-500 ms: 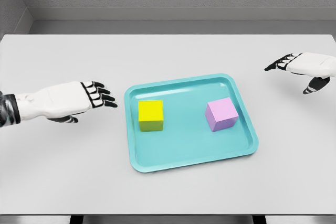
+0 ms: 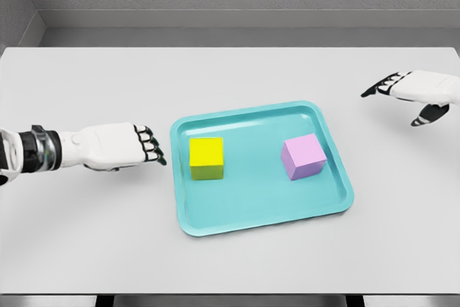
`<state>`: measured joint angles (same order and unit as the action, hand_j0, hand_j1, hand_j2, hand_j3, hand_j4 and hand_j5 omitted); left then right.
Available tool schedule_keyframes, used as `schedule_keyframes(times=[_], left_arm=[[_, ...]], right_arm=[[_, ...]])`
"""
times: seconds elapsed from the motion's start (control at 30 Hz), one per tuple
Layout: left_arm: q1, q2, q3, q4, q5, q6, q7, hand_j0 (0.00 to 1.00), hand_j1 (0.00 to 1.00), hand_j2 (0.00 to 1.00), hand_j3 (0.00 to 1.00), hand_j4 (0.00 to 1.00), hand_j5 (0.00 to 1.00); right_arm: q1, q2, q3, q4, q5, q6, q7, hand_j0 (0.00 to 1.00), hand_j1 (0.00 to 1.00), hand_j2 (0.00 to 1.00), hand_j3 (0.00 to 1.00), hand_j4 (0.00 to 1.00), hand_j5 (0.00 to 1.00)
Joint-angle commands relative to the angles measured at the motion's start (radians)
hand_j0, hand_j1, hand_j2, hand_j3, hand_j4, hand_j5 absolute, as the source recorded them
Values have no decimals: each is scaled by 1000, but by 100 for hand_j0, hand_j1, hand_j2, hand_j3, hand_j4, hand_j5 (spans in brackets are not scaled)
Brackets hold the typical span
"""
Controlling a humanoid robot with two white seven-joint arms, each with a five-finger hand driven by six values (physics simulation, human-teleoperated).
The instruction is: Push two cubes
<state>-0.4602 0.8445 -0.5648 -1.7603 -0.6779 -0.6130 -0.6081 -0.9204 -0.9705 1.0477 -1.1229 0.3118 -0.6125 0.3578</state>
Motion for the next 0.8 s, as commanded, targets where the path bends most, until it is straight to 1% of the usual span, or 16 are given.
schedule_keyframes(times=[0.0,0.07,0.1,0.13,0.17,0.2,0.23,0.27,0.43,0.53,0.6,0.67,0.77], left_arm=[[-2,-7,0,-1,1,2,-3,84,84,84,84,84,84],[-14,-8,0,-1,1,2,-3,84,84,84,84,84,84],[-20,-10,-1,1,0,2,-3,84,84,84,84,84,84],[-21,-16,0,2,-3,2,-3,84,84,84,84,84,84],[-23,-24,2,5,-8,2,-3,84,84,84,84,84,84],[-23,-27,0,7,-9,2,-3,84,84,84,84,84,84],[-25,-32,0,7,-9,2,-3,84,84,84,84,84,84],[-23,-32,0,4,-9,2,-3,84,84,84,84,84,84],[-32,-47,0,2,-9,2,-3,84,84,84,84,84,84],[-34,-64,0,4,-9,2,-3,84,84,84,84,84,84],[-34,-81,0,13,-14,2,-3,84,84,84,84,84,84],[-34,-96,-1,27,-35,2,-3,84,84,84,84,84,84],[-29,-101,-1,39,-38,2,-3,84,84,84,84,84,84]], right_arm=[[0,1,11,-32,0,2,13,82,82,82,82,82,82],[0,-4,14,-48,0,2,23,73,73,73,73,73,73],[0,-8,14,-78,1,2,61,69,69,69,69,69,69],[0,-10,14,-104,6,2,92,69,69,69,69,69,69],[0,-10,14,-120,7,2,110,69,69,69,69,69,69],[-2,-19,14,-152,9,2,122,68,68,68,68,68,68],[-3,-50,12,-193,7,2,125,67,67,67,67,67,67],[-3,-56,14,-215,9,2,150,67,67,67,67,67,67],[0,-54,14,-291,9,2,225,67,67,67,67,67,67],[0,-57,21,-344,26,2,228,67,67,67,67,67,67],[0,-59,21,-347,27,2,228,67,67,67,67,67,67],[-2,-59,21,-347,27,2,228,67,67,67,67,67,67],[-3,-59,20,-348,27,2,228,67,67,67,67,67,67]])
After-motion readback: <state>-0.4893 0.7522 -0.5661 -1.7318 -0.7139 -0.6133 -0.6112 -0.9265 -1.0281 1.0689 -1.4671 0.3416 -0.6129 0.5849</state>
